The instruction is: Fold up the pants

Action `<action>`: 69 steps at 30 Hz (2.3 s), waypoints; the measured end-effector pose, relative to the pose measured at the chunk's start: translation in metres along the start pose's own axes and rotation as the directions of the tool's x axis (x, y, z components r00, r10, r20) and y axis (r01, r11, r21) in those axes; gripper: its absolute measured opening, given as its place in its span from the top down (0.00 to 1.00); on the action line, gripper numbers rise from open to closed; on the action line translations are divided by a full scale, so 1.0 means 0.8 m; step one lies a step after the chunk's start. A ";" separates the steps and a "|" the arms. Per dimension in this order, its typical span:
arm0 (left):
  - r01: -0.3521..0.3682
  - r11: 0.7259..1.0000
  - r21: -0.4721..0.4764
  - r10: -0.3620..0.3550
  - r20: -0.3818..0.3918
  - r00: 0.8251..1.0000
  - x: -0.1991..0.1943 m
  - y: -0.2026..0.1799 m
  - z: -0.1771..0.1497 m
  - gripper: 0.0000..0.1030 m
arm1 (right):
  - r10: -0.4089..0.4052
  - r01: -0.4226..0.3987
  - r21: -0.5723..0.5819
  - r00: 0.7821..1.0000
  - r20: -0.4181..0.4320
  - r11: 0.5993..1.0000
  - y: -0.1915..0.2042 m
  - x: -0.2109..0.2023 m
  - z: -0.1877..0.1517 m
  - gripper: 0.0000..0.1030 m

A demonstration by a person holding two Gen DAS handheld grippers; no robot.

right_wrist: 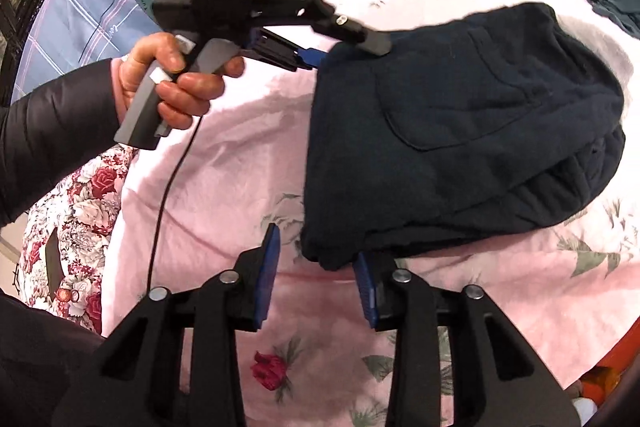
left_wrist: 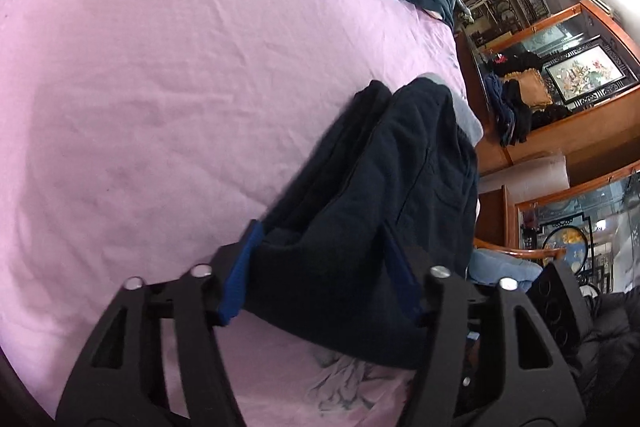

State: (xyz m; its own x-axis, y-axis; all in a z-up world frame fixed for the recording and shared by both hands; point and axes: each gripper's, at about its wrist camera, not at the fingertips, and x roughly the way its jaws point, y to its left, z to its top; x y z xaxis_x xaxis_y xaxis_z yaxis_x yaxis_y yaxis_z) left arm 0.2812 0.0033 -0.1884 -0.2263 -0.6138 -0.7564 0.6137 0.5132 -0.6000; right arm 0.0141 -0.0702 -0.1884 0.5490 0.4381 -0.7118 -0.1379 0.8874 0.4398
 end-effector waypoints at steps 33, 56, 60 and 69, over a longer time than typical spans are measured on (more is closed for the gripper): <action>-0.124 0.985 0.120 0.091 0.248 0.965 -0.080 -0.087 -0.038 0.33 | -0.030 0.031 -0.019 0.998 0.056 0.999 -0.055 -0.112 0.044 0.84; -0.195 0.977 0.085 0.165 0.277 0.947 -0.025 -0.151 -0.114 0.30 | -0.137 0.134 0.033 0.983 0.122 0.990 -0.121 -0.112 0.123 0.71; -0.295 0.953 0.070 0.276 0.202 0.940 0.023 -0.161 -0.124 0.29 | -0.160 0.161 -0.002 0.981 0.108 0.987 -0.136 -0.080 0.159 0.71; -0.350 0.936 0.042 0.337 0.191 0.922 0.048 -0.162 -0.132 0.29 | -0.304 0.304 0.021 0.953 -0.010 0.953 -0.223 -0.024 0.167 0.48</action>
State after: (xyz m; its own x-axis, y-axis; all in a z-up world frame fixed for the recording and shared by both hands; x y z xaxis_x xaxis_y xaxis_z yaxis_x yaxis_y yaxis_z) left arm 0.1132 -0.0233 -0.1674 0.1422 -0.5075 -0.8499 0.6855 0.6698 -0.2853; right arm 0.1384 -0.2562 -0.1801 0.5565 0.1495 -0.8173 0.0527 0.9754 0.2142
